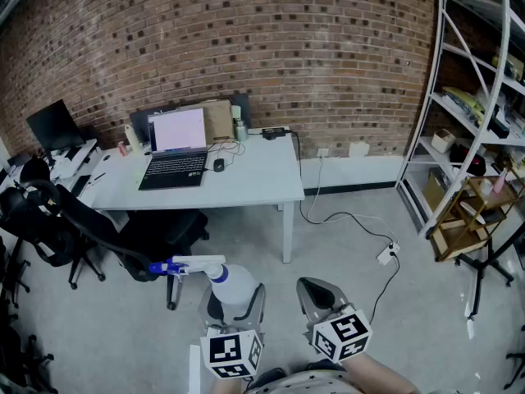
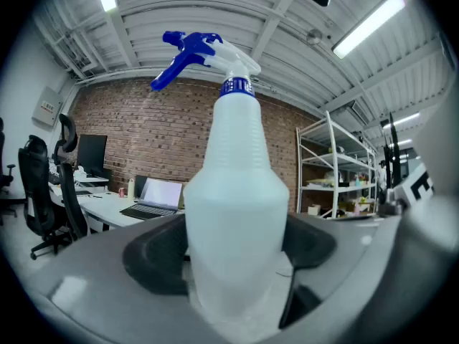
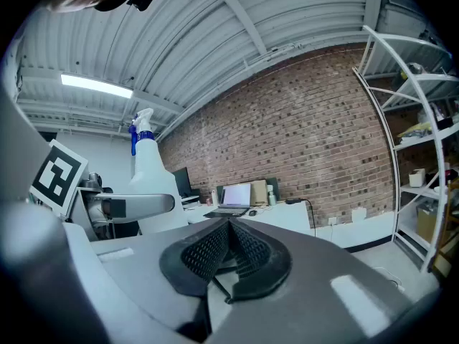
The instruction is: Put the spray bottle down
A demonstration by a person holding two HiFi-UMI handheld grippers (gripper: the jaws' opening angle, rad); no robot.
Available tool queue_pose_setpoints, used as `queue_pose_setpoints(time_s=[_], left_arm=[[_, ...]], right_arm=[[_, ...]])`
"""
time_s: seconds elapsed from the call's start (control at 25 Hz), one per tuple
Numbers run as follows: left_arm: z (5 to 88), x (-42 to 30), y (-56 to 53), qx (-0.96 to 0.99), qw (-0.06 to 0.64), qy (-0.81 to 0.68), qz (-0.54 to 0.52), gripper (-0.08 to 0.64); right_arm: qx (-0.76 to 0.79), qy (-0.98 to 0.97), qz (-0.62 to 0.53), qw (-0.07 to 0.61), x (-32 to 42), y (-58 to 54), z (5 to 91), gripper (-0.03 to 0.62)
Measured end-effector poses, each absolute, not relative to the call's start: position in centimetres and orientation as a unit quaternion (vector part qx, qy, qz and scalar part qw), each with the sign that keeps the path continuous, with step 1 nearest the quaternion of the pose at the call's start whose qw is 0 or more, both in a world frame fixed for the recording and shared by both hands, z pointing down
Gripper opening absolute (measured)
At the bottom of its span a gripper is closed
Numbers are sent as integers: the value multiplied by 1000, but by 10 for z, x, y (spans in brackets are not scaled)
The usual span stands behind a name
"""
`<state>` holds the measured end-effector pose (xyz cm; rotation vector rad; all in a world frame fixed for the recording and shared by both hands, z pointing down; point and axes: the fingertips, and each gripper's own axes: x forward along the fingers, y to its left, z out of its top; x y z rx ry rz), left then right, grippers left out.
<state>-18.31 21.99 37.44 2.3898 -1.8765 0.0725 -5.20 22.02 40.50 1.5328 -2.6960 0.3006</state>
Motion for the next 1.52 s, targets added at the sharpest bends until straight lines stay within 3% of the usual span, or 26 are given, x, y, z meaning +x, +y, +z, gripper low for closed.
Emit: queue_pose_setpoints(time_s=[0.64, 1.52], left_arm=[[401, -191, 184, 797, 69, -599, 32, 390], [437, -118, -90, 761, 70, -645, 12, 390]], right_arm=[[518, -847, 119, 21, -60, 200, 435, -2], [462, -882, 80, 42, 27, -75, 428, -2]])
